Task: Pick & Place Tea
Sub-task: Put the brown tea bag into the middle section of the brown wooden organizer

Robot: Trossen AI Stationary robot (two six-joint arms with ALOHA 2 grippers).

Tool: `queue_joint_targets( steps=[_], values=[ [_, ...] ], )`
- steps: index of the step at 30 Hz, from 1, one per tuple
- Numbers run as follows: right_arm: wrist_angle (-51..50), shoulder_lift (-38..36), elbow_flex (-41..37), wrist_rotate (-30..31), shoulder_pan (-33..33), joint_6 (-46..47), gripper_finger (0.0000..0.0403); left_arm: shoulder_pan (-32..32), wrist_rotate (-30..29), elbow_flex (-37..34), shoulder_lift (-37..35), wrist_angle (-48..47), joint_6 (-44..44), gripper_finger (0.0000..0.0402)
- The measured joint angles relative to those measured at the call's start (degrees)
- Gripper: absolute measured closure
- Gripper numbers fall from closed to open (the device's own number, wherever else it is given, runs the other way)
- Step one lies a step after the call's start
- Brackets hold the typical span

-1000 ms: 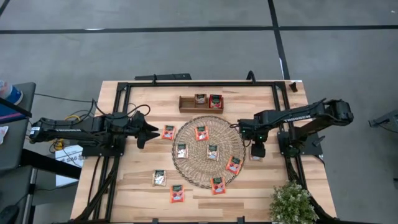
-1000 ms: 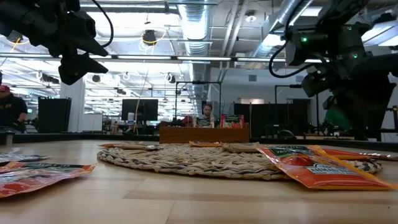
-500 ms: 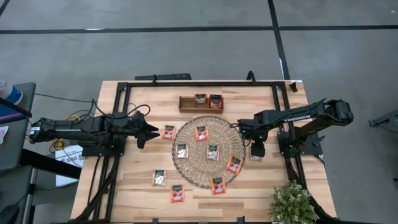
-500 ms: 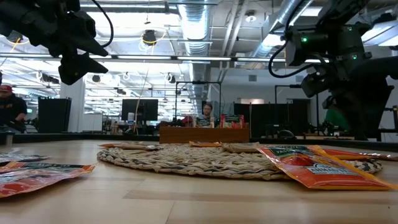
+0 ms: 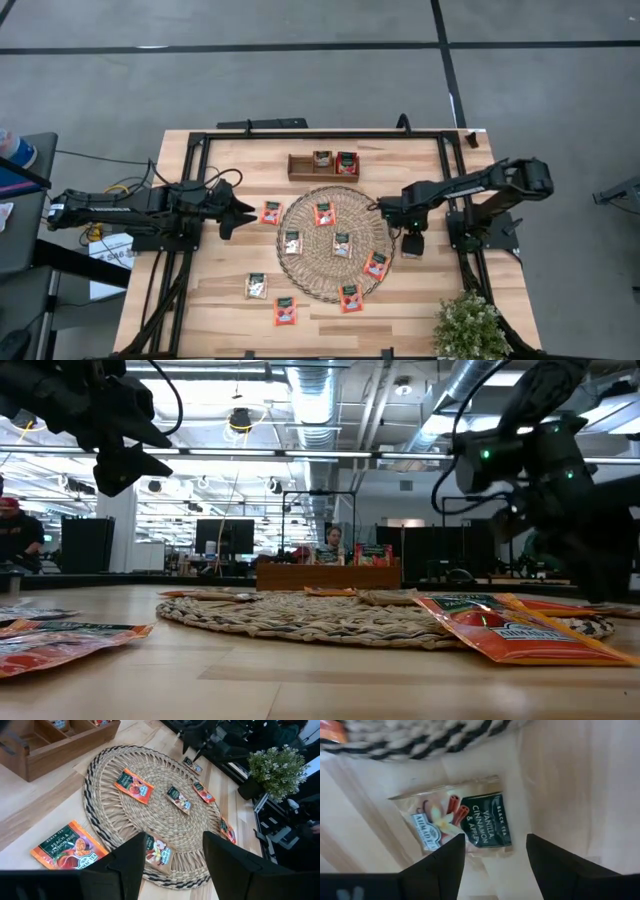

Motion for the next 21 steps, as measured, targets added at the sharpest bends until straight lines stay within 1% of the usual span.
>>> queue_joint_targets(
  steps=[7,13,17,21],
  values=[
    [0.3,4.7,0.3,-0.2,-1.0,0.1,0.0195,0.0,-0.2,0.0,0.0,0.3,0.0,0.0214],
    [0.4,5.1,0.2,-0.2,-1.8,0.2,0.0204,0.0,-0.3,0.0,0.0,0.3,0.0,0.0214],
    [0.5,5.2,0.1,-0.1,-2.0,0.2,0.0228,0.0,-0.3,0.0,0.0,0.3,0.0,0.0214],
    [0.5,5.2,0.1,0.4,-2.0,0.1,0.0271,0.0,-0.3,0.0,0.0,0.3,0.0,0.0214]
  ],
)
